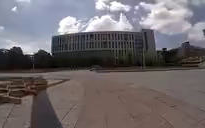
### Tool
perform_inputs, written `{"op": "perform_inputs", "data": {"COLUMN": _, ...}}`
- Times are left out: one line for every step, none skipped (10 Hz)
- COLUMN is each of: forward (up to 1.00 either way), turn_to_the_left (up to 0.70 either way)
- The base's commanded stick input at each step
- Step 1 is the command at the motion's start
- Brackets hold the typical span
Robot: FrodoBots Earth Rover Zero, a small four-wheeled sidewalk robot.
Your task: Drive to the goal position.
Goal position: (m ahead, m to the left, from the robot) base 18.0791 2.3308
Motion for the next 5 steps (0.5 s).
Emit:
{"op": "perform_inputs", "data": {"forward": 0.7, "turn_to_the_left": 0.0}}
{"op": "perform_inputs", "data": {"forward": 0.7, "turn_to_the_left": 0.0}}
{"op": "perform_inputs", "data": {"forward": 0.7, "turn_to_the_left": 0.0}}
{"op": "perform_inputs", "data": {"forward": 0.7, "turn_to_the_left": 0.0}}
{"op": "perform_inputs", "data": {"forward": 0.7, "turn_to_the_left": 0.0}}
